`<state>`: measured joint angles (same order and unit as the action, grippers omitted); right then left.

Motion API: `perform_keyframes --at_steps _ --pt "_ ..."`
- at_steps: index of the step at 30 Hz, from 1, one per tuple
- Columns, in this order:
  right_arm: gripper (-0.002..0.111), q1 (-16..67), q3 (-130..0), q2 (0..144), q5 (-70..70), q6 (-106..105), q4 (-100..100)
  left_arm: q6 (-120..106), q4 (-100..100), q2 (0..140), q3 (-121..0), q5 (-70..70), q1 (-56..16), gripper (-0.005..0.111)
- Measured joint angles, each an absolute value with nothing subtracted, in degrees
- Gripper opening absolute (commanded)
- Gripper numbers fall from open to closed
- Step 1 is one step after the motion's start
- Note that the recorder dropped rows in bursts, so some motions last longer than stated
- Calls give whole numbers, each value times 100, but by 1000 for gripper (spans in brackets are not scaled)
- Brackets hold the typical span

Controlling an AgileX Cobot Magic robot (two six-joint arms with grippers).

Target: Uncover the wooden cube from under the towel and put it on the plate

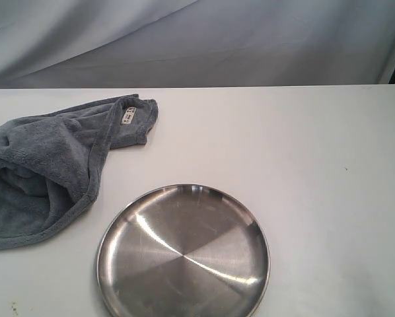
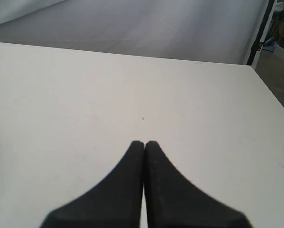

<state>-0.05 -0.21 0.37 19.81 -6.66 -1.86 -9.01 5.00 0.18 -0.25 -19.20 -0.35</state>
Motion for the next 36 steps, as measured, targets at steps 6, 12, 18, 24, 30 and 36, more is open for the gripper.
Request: perform_keyframes --at_steps 6,12,18,24,30,36 --pt "0 -5 -21 37 1981 -666 -186 -901 500 18 -25 -1920 -35 1" --pt "0 -5 -21 37 1981 -666 -186 -901 460 18 -25 -1920 -35 1" --pt "0 -5 -21 37 1981 -666 -186 -911 -220 18 -25 -1888 -35 1" --pt "0 -5 -21 37 1981 -666 -186 -920 -971 18 -25 -1344 -35 1" --pt "0 -5 -21 37 1981 -666 -186 -792 1195 18 -25 -136 -35 1" --pt "0 -5 -21 37 1981 -666 -186 -188 2695 18 -25 1272 -35 1"
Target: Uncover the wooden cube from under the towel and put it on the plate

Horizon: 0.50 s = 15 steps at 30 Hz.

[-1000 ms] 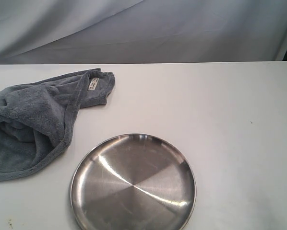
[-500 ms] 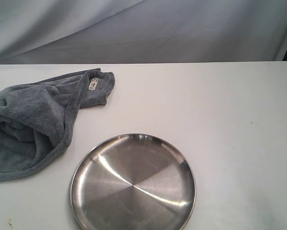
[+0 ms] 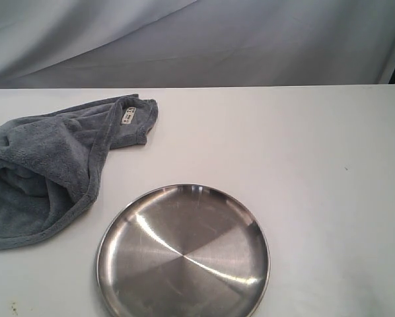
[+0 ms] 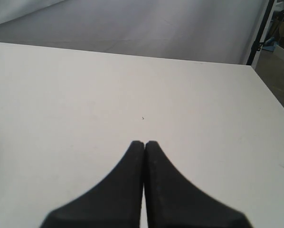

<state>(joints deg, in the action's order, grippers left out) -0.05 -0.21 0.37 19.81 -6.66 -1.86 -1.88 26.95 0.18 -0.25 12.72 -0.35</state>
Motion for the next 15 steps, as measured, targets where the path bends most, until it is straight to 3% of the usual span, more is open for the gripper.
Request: perform_keyframes --at_steps 9,15 --pt "0 -5 -21 37 1981 -666 -186 1186 2257 10 -224 3151 -35 1" --pt "0 -5 -21 37 1981 -666 -186 1420 1031 294 -1147 3427 -35 1"
